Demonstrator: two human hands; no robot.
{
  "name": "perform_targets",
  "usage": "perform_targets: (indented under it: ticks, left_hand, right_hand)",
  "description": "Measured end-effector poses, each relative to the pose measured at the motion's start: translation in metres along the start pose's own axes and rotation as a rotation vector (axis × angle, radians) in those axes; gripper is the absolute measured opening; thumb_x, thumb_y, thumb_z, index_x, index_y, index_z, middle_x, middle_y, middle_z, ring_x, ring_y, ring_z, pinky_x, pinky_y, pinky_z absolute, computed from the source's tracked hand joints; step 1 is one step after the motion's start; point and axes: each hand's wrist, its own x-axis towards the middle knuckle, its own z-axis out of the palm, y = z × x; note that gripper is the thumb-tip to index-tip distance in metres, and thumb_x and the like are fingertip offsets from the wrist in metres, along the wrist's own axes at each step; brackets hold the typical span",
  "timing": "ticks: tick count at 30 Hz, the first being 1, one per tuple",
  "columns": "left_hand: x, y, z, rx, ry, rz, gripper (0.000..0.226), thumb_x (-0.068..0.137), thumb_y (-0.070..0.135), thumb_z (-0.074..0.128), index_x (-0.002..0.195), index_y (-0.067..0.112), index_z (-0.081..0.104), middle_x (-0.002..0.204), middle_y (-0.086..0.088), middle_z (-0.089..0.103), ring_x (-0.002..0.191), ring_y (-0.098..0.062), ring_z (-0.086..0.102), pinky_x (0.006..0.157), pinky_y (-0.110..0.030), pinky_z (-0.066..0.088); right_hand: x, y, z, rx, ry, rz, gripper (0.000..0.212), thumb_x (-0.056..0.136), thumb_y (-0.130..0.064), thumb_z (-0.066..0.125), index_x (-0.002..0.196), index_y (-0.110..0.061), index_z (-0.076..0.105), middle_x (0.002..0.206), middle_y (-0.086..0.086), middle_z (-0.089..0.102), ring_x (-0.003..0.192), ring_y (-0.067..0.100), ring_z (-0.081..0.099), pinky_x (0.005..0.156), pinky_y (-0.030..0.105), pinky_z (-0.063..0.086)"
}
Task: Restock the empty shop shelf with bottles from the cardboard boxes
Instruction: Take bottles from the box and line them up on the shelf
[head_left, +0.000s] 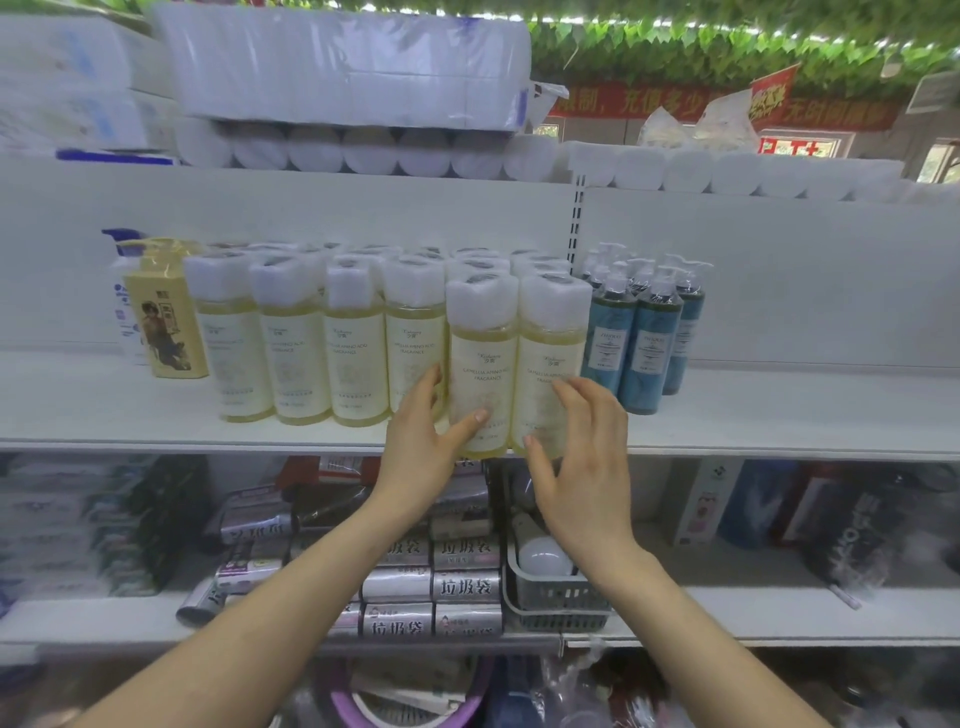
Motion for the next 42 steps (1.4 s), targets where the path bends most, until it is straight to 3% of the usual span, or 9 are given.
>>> perform_targets:
  ticks: [3,7,11,16,23,32,42]
  left_hand:
    - [-0.01,-0.004,-0.014,0.073,0.027,0.006,0.086,0.095,0.05,0.076,0.166,0.024,0.036,0.167,0.007,0.042,0.152,-0.013,0.04,0.124,-0.049,0.04]
    - [-0.024,-0.009,-0.054,0.284,0.102,0.069,0.079,0.096,0.048,0.075,0.163,0.023,0.042,0.16,0.003,0.049,0.145,-0.012,0.045,0.119,-0.04,0.042]
    - [-0.036,-0.015,-0.12,0.49,0.183,0.082,0.077,0.096,0.05,0.073,0.162,0.024,0.042,0.16,0.003,0.049,0.146,-0.016,0.047,0.115,-0.041,0.046]
    - [-0.055,-0.027,-0.215,0.717,0.237,0.093,0.08,0.097,0.057,0.065,0.164,0.024,0.037,0.167,0.005,0.04,0.15,-0.017,0.042,0.113,-0.047,0.05]
    - [-0.081,-0.054,-0.356,0.96,0.27,0.139,0.076,0.096,0.054,0.067,0.159,0.016,0.048,0.165,-0.007,0.045,0.148,-0.028,0.048,0.114,-0.052,0.05]
    - [-0.093,-0.098,-0.489,0.98,0.24,0.09,0.076,0.099,0.057,0.061,0.163,0.021,0.042,0.17,0.0,0.037,0.153,-0.023,0.04,0.116,-0.05,0.046]
    - [-0.065,-0.131,-0.478,0.901,0.124,0.106,0.075,0.099,0.056,0.062,0.161,0.019,0.044,0.169,-0.001,0.039,0.151,-0.026,0.044,0.113,-0.053,0.049]
  right_hand:
    - [0.0,-0.02,0.006,0.002,-0.034,-0.122,0.058,0.093,-0.015,0.076,0.145,-0.002,0.055,0.147,0.017,0.051,0.138,0.037,0.049,0.117,0.049,0.041]
    - [0.002,-0.059,0.028,0.038,-0.125,-0.239,0.059,0.094,-0.017,0.073,0.148,-0.006,0.054,0.146,0.014,0.052,0.139,0.035,0.048,0.118,0.048,0.041]
    - [0.005,-0.107,0.059,0.059,-0.221,-0.32,0.06,0.093,-0.022,0.071,0.149,-0.009,0.052,0.148,0.013,0.051,0.14,0.034,0.047,0.118,0.045,0.042]
    - [0.004,-0.179,0.099,0.042,-0.331,-0.334,0.066,0.091,-0.022,0.074,0.152,-0.011,0.049,0.152,0.014,0.049,0.142,0.034,0.045,0.116,0.049,0.044]
    - [-0.007,-0.299,0.158,-0.015,-0.401,-0.339,0.067,0.093,-0.027,0.071,0.153,-0.017,0.044,0.157,0.01,0.042,0.146,0.032,0.041,0.119,0.047,0.04]
    - [-0.022,-0.407,0.217,-0.01,-0.432,-0.248,0.067,0.095,-0.031,0.072,0.155,-0.017,0.044,0.158,0.01,0.044,0.146,0.03,0.043,0.121,0.045,0.039]
    - [-0.019,-0.395,0.238,-0.084,-0.469,-0.136,0.066,0.096,-0.032,0.07,0.154,-0.018,0.043,0.159,0.009,0.043,0.145,0.03,0.042,0.118,0.048,0.043]
